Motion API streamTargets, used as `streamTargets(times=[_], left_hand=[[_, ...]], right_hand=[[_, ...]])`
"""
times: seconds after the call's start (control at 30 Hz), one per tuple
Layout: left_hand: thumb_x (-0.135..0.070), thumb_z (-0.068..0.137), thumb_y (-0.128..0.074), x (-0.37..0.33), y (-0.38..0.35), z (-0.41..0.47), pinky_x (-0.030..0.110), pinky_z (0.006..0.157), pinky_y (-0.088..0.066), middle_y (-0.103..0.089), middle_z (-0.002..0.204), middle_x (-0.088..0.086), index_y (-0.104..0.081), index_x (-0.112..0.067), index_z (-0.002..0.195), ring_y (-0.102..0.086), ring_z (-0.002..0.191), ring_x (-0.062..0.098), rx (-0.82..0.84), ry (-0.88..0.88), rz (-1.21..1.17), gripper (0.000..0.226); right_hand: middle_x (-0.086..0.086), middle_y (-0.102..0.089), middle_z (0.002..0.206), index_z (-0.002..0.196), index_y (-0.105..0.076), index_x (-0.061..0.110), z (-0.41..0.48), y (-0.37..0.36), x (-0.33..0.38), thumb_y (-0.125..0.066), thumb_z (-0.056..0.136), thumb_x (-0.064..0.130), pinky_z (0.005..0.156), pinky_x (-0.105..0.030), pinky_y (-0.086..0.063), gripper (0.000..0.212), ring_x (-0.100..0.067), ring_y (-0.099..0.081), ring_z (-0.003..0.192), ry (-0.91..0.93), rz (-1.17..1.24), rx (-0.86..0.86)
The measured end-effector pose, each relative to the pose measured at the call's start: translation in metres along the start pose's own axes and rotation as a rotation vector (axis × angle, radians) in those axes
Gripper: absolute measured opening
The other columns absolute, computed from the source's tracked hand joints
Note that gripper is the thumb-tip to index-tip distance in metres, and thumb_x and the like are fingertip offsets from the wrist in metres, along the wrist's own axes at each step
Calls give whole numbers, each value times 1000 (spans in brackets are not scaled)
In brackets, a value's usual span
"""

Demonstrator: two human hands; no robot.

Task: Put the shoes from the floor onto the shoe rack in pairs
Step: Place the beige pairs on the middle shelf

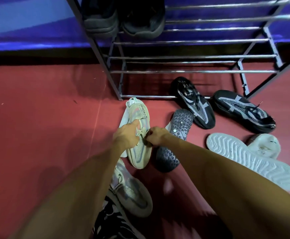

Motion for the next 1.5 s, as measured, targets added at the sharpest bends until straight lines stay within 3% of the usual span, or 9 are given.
streamTargets(times=[0.27, 0.43, 0.73, 0.93, 1.0, 1.1, 1.23, 1.37, 1.5], left_hand=[[-19, 85, -58, -35, 42, -37, 36, 67, -45, -60, 94, 1, -42, -29, 111, -57, 82, 28, -88, -83, 39, 32], [-14, 83, -57, -72, 60, -76, 36, 67, -45, -55, 86, -1, -40, -29, 106, -57, 83, 30, -129, -177, -23, 32], [-13, 84, -54, -141, 164, -131, 40, 71, -49, -59, 93, 9, -43, -26, 118, -60, 86, 34, -239, -396, 49, 38], [-14, 82, -67, -156, 236, -160, 27, 82, -48, -67, 88, 3, -30, -37, 149, -63, 85, 21, -359, -551, -66, 80], [-17, 82, -70, -161, 250, -163, 24, 80, -47, -72, 92, 3, -21, -34, 152, -66, 85, 16, -370, -536, -130, 88], [-29, 83, -71, -157, 244, -147, 33, 80, -53, -70, 102, 9, -20, -24, 150, -67, 88, 23, -329, -383, -255, 85], [-40, 88, -68, -148, 222, -139, 28, 60, -45, -64, 94, 10, -33, -34, 131, -60, 73, 21, 100, -189, -373, 55], [-12, 89, -62, -146, 229, -130, 24, 48, -39, -66, 93, 17, -29, -30, 141, -61, 61, 22, 58, -218, -436, 64], [6, 88, -53, -143, 234, -117, 19, 35, -38, -65, 88, 13, -30, -24, 147, -58, 52, 17, -8, -226, -508, 70]], right_hand=[[-6, -72, 70, 77, -67, 7, -55, 45, 7, -60, 88, 16, 49, -18, -53, 16, -11, -65, 52, -9, 64, -81], [-12, -73, 69, 89, -68, 5, -112, 82, 3, -54, 91, 15, 40, -20, -44, 17, -18, -64, 48, 35, 2, -108], [-13, -75, 76, 94, -62, 11, -215, 166, 14, -45, 91, 8, 59, -37, -62, 17, -30, -73, 64, 171, 87, -371], [-5, -69, 80, 98, -62, 11, -268, 220, 36, -52, 96, 17, 60, -32, -58, 12, -28, -72, 70, 237, 74, -520], [-13, -74, 86, 102, -62, 9, -275, 229, 38, -52, 96, 17, 68, -39, -58, 14, -33, -74, 76, 247, 146, -499], [-11, -74, 76, 98, -63, 13, -275, 237, 37, -53, 97, 18, 45, -24, -47, 11, -20, -69, 56, 241, 185, -473], [-7, -70, 67, 97, -63, 11, -262, 240, 34, -52, 98, 13, 42, -21, -41, 11, -18, -64, 49, 241, 296, -468], [-4, -62, 58, 96, -57, 12, -257, 245, 44, -49, 100, 10, 31, -14, -34, 9, -9, -55, 32, 272, 431, -523], [-5, -57, 73, 108, -53, 13, -244, 249, 43, -49, 102, 19, 31, -12, -32, 9, -12, -56, 44, 262, 452, -534]])
Point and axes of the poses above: each hand's wrist, its own z-axis towards the middle knuckle, its own y-axis out of the back of the hand, x = y × z, the point moved 1 cm from there along z, towards the middle knuckle
